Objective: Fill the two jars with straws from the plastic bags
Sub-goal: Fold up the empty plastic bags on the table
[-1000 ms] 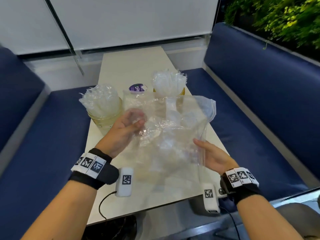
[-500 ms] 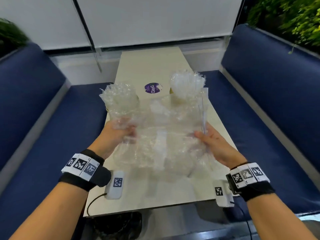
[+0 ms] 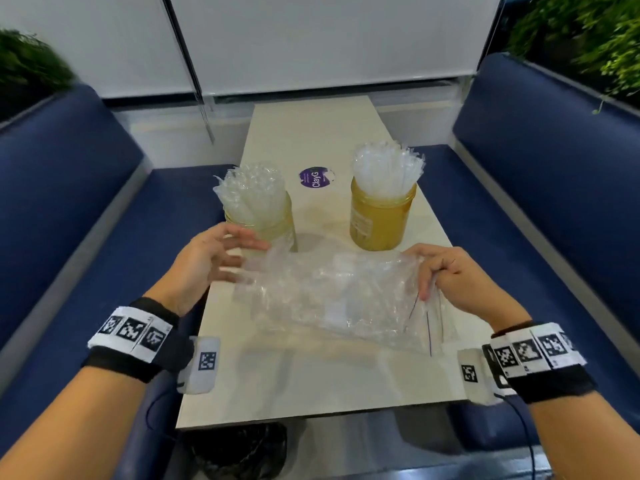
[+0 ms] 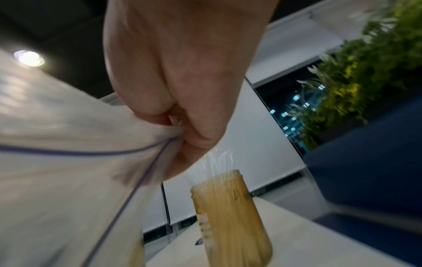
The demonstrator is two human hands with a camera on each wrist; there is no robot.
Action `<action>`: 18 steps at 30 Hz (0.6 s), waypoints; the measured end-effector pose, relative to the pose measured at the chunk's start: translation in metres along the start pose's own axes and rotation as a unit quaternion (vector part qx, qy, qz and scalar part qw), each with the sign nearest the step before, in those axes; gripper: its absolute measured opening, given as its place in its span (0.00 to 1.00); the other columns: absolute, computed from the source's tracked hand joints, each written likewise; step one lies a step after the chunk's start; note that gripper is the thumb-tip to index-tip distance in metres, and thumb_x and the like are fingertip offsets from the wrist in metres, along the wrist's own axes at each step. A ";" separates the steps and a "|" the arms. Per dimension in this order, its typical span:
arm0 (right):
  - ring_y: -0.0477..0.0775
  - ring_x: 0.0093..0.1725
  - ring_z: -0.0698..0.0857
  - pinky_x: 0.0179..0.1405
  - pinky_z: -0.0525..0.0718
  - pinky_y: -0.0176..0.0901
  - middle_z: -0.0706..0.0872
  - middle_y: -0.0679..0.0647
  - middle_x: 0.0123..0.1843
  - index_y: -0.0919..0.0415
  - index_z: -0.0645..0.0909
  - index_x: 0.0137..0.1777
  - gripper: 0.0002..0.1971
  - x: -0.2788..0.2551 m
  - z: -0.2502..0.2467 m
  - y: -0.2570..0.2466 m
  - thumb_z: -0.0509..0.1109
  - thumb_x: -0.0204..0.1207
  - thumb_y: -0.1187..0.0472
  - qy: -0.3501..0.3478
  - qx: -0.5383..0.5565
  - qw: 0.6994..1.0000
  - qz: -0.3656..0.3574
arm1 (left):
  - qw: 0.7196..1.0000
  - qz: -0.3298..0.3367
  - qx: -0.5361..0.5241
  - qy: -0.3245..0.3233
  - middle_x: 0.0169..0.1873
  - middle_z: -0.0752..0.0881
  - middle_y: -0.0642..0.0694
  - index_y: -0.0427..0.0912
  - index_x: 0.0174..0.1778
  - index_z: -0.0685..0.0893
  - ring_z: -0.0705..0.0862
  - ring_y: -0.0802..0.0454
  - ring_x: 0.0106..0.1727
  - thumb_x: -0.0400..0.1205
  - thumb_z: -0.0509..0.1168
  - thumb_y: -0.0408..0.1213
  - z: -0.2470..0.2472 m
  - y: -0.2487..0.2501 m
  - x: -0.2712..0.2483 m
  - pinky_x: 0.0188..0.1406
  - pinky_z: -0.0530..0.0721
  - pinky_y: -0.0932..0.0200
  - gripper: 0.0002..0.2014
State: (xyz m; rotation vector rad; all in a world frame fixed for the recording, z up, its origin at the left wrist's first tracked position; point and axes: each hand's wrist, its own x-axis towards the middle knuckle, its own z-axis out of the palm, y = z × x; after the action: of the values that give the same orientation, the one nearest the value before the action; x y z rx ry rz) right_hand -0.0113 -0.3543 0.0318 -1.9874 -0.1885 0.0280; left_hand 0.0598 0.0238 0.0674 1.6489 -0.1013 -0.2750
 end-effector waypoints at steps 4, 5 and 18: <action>0.38 0.59 0.83 0.73 0.76 0.51 0.88 0.52 0.61 0.45 0.82 0.16 0.33 0.014 0.003 -0.024 0.56 0.59 0.86 -0.036 -0.135 0.989 -0.041 | 0.941 0.161 0.297 0.027 0.59 0.87 0.59 0.53 0.64 0.84 0.83 0.58 0.63 0.83 0.70 0.53 0.033 0.023 0.002 0.68 0.80 0.50 0.16; 0.41 0.61 0.83 0.72 0.75 0.48 0.88 0.51 0.62 0.45 0.82 0.17 0.32 0.019 0.008 -0.032 0.56 0.59 0.85 -0.046 -0.152 0.985 -0.060 | 0.919 0.168 0.355 -0.032 0.64 0.83 0.61 0.57 0.71 0.79 0.80 0.61 0.67 0.76 0.75 0.60 0.048 0.027 0.001 0.70 0.76 0.54 0.28; 0.48 0.65 0.81 0.66 0.78 0.51 0.84 0.43 0.65 0.46 0.75 0.72 0.35 0.031 0.045 -0.090 0.72 0.68 0.32 -0.054 -0.449 0.884 -0.114 | 0.738 0.194 0.630 -0.145 0.47 0.89 0.41 0.43 0.59 0.87 0.85 0.40 0.50 0.81 0.72 0.54 0.099 0.022 0.024 0.42 0.76 0.53 0.19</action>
State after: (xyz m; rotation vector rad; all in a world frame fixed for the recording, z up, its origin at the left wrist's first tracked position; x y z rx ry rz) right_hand 0.0040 -0.2733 0.0968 -2.8777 -0.5910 -0.1245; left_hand 0.0614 -0.0798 0.0788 2.8476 -1.0626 -0.1162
